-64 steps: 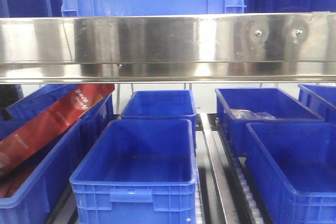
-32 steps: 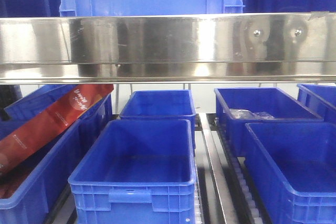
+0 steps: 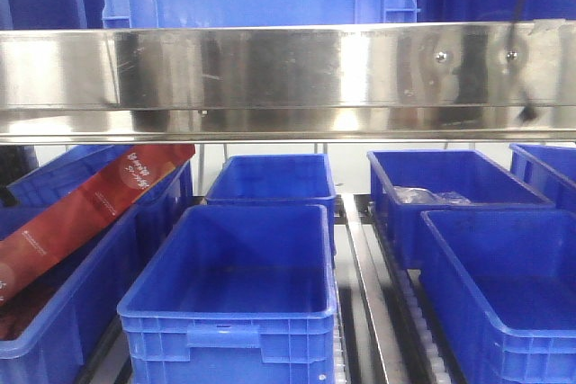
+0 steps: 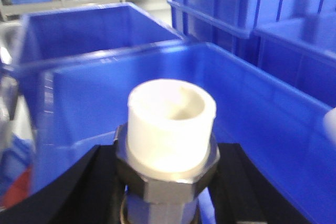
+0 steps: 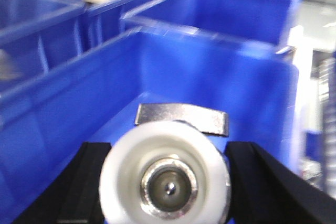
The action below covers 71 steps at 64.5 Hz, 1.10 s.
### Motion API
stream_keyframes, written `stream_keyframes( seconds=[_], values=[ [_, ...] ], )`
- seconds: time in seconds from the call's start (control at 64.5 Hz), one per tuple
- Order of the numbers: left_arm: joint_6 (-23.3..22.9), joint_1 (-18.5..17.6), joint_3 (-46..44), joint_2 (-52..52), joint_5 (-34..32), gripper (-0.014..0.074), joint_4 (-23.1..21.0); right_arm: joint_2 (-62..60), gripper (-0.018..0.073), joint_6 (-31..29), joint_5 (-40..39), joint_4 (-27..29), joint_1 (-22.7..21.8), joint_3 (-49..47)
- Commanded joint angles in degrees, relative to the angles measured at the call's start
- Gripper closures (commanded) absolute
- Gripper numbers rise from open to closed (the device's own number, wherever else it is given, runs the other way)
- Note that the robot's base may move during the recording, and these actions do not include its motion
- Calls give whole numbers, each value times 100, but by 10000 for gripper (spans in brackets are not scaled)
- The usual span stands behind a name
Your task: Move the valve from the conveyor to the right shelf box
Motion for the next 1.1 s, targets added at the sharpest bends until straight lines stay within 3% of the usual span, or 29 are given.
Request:
stream_keyframes(
  seconds=[0.0,0.279,0.326,0.403,0.605,0.667,0.9,0.993,1.086],
  values=[
    [-8,-87,-99,153,-678,708,-60,149,713,-43,-557,-1,68,-115],
    [-8,-87,-99,620,-665,684,-71,606,675,-43,-545,-1,90,-115],
    [-8,-87,-99,662,-596,631,-84,614,628,-43,-545,-1,90,-115],
    [-8,-87,-99,675,-495,496,-84,629,468,-43,-535,-1,79,-115],
    [-8,-87,-175,675,-444,62,-84,618,46,-43,-438,-1,79,-127],
    [-8,-87,-267,675,-388,-13,-84,606,-16,-43,-374,-1,79,-168],
    [-8,-75,-944,539,670,-11,-84,352,45,-43,21,-1,68,-405],
    [-8,-62,-1218,403,1104,28,-21,89,142,-43,169,-1,57,-481],
    [-8,-62,-1438,183,1525,157,196,-220,318,-43,309,-13,33,-504]
  ],
)
